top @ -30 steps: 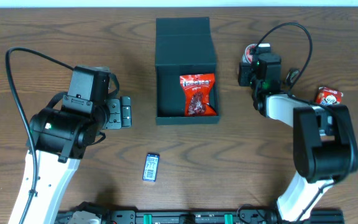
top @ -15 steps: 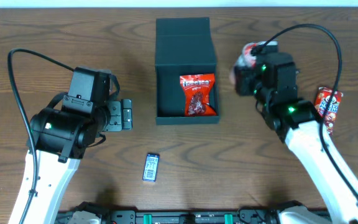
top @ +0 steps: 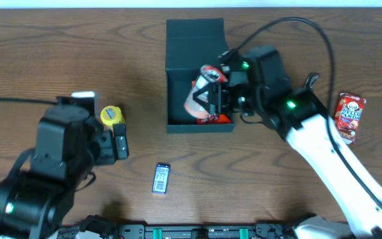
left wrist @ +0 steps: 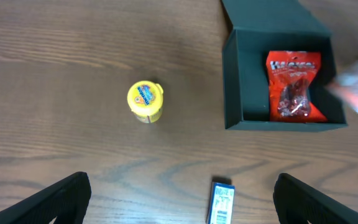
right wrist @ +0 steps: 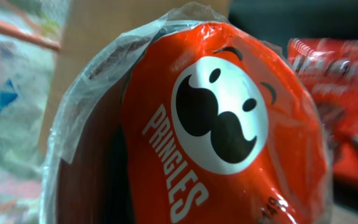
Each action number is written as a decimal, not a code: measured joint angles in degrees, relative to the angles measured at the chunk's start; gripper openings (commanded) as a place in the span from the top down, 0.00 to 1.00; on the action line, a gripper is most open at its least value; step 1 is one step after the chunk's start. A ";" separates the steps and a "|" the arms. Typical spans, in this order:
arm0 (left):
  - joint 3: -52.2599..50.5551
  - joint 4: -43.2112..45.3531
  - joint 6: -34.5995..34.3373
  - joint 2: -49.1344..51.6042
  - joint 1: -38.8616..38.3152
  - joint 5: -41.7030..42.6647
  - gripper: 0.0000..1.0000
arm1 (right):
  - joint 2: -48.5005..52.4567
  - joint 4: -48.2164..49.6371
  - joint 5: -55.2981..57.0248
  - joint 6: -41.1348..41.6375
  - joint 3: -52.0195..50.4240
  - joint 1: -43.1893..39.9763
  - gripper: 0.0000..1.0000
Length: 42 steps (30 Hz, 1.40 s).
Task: Pack container
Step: 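Carry the Pringles can into the box beside the red bag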
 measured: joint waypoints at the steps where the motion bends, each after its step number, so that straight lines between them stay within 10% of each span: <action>1: 0.00 -0.37 -0.09 -0.59 0.00 0.00 0.05 | 2.27 -1.66 -0.28 0.24 1.90 0.66 0.99; 15: 0.00 -6.54 -0.42 -1.33 0.00 -0.02 0.05 | 36.30 -33.62 -0.24 -6.82 40.96 3.23 0.99; 42: 0.00 -7.58 -0.42 -1.36 0.00 0.00 0.05 | 47.84 -35.32 6.62 -7.34 42.14 5.88 0.99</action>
